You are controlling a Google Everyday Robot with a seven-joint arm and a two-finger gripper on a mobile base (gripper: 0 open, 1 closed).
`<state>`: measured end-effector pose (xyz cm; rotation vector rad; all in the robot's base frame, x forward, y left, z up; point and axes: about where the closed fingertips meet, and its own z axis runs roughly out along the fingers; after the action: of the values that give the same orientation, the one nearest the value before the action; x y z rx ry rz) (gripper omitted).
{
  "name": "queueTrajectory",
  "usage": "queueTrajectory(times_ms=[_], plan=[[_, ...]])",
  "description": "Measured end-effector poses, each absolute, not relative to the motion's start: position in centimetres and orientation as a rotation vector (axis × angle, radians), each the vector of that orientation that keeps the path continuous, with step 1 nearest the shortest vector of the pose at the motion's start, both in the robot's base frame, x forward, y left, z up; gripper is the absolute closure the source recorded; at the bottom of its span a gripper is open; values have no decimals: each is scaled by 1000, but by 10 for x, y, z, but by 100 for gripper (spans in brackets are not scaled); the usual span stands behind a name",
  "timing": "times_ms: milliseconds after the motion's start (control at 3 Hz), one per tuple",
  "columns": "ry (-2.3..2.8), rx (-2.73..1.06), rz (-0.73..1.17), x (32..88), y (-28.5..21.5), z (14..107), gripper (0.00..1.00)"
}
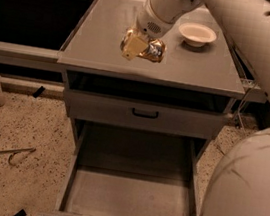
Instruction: Pick orange can from middle drawer and place on counter
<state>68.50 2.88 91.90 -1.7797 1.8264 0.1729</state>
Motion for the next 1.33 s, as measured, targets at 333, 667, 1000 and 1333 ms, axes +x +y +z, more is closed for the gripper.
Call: queueTrajectory(times_ms=[333, 667, 1000, 1333], plan=[[1864, -1729, 70, 732, 19, 894, 100], [1911, -1715, 30, 764, 14, 869, 100], [1953, -1740, 69, 779, 18, 842, 100], [1958, -1741, 73, 781, 18, 842, 81]])
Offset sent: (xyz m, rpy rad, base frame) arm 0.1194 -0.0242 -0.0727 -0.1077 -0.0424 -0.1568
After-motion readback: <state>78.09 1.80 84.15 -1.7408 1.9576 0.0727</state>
